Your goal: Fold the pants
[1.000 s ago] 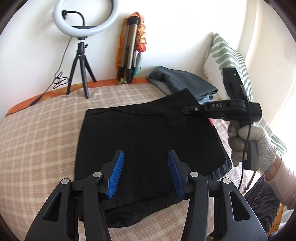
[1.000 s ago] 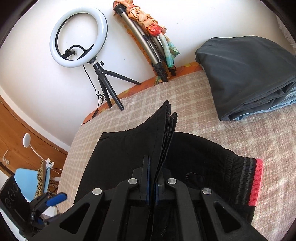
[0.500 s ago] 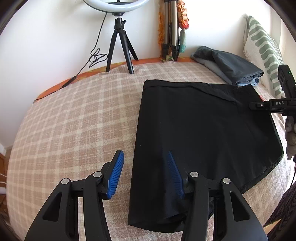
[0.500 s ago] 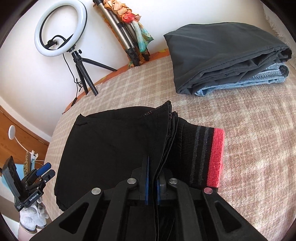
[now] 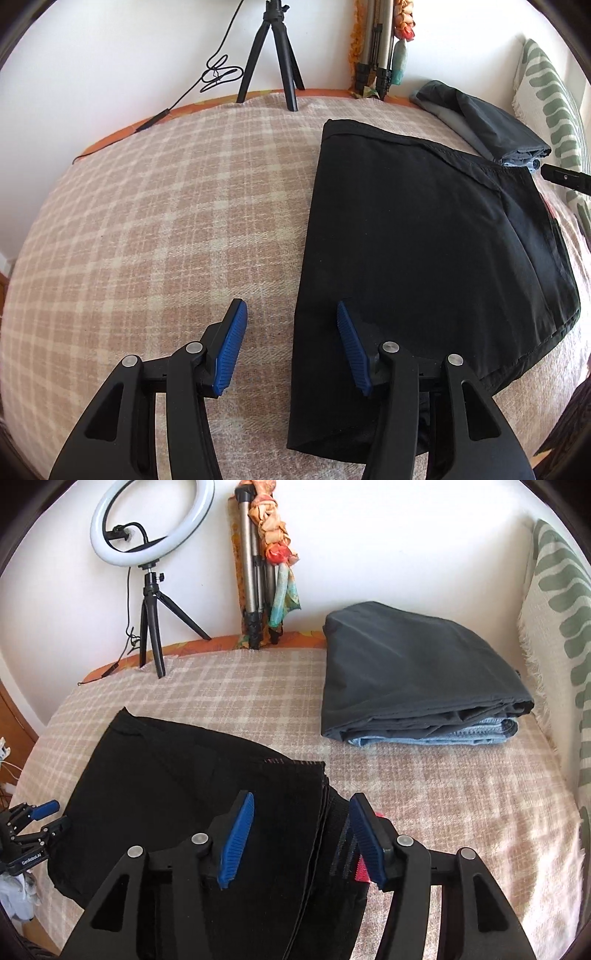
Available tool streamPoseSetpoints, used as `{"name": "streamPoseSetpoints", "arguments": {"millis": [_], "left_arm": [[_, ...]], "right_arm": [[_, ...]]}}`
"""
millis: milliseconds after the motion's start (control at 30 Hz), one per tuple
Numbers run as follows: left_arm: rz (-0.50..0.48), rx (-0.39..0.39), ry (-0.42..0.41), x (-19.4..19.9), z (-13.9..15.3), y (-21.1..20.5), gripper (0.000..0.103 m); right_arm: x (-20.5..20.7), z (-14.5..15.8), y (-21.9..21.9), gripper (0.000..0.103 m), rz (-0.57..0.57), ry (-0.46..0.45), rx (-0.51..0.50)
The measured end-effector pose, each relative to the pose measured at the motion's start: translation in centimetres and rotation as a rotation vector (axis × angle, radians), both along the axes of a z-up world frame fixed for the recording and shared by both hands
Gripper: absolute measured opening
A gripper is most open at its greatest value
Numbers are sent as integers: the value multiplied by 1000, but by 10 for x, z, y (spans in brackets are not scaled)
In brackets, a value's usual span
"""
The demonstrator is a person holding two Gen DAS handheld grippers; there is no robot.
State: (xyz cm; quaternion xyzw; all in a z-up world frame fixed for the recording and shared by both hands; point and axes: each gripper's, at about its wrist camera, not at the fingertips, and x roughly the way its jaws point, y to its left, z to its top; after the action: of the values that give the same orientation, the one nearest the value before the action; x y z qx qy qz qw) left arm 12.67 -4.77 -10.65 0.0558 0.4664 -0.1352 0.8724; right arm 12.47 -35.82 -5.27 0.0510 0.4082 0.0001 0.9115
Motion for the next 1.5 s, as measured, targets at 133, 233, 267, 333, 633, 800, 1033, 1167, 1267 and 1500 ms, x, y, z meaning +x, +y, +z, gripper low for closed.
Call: {"name": "streamPoseSetpoints", "arguments": {"millis": [133,233,267,333,633,800,1033,1167,1267,1500], "left_arm": [[7,-46,32,-2,1,3,51],[-1,-67,42,-5,1,0,51],[-2,-74,44,-6,0,0,51],[1,-86,44,-9,0,0,51],[-10,-154,71,-17,2,9,50],[12,-235,96,-13,2,17,49],[66,-400,139,-9,-1,34,46],[75,-427,154,-14,-2,34,28],[64,-435,143,-17,1,31,22],[27,-434,104,-24,15,25,18]], "right_arm": [[15,12,30,58,103,-17,55],[35,14,70,58,219,-14,101],[40,14,85,56,261,-16,107],[54,11,115,51,341,-5,102],[129,-41,193,39,427,163,38],[158,-63,192,40,378,239,95],[160,-56,189,47,308,315,168],[149,-42,200,63,317,351,187],[141,-43,219,65,329,402,145],[132,-61,256,65,325,480,23]]}}
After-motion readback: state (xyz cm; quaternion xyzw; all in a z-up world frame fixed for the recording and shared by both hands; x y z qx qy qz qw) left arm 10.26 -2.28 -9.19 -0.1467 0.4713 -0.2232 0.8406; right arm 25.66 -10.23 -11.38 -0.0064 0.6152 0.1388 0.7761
